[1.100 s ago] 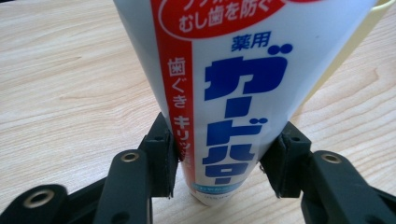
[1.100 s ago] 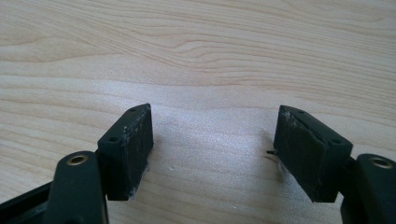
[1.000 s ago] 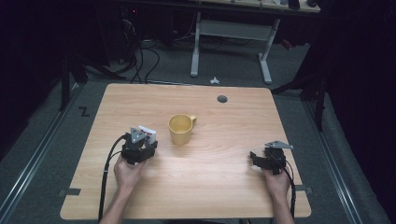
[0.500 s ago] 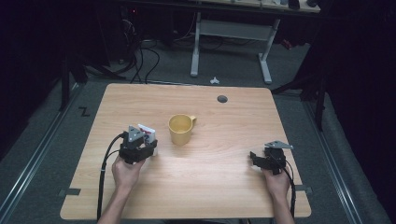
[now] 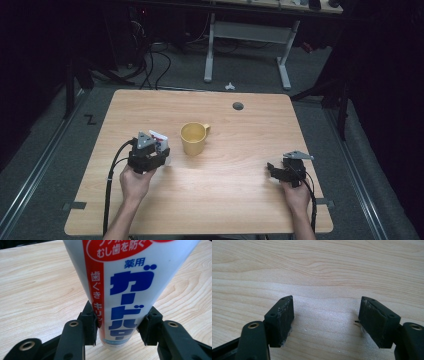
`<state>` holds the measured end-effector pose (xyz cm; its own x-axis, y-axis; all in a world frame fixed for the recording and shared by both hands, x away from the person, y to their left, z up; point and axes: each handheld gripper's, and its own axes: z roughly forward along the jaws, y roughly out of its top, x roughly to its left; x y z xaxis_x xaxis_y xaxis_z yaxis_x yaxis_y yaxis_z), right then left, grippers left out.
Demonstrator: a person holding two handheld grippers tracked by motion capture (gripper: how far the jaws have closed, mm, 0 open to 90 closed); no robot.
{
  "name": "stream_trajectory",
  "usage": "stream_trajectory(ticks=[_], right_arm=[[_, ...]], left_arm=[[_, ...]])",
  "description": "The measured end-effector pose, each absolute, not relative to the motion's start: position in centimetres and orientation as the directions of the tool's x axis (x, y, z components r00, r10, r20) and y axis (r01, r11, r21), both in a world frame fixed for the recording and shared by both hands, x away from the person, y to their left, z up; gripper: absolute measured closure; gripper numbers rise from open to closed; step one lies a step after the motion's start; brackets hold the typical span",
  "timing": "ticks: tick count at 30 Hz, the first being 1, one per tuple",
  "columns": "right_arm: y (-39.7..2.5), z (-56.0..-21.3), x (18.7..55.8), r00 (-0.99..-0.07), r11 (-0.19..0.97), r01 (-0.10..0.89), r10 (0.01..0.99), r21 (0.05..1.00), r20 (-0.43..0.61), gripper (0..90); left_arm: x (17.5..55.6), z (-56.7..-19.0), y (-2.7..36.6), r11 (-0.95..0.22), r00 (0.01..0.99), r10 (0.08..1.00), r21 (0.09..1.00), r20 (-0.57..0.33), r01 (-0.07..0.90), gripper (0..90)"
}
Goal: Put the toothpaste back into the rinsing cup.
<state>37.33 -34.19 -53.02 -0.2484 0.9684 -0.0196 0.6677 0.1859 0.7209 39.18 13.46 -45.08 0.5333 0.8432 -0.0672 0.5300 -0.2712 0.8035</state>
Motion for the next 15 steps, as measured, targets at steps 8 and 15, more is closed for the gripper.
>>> stream_trajectory(ticks=[8, 15], right_arm=[[-34.1, -53.0, 37.3, -0.254, 0.189, 0.668, 0.967, 0.720, -0.018, 28.5], [-34.1, -53.0, 37.3, -0.256, 0.191, 0.667, 0.967, 0.721, -0.020, 28.6]], left_arm=[[39.2, -43.9, 13.4, -0.268, 0.541, 0.838, 0.806, -0.077, 0.528, 56.9], [39.1, -42.8, 13.2, -0.273, 0.564, 0.822, 0.817, -0.076, 0.508, 56.9]])
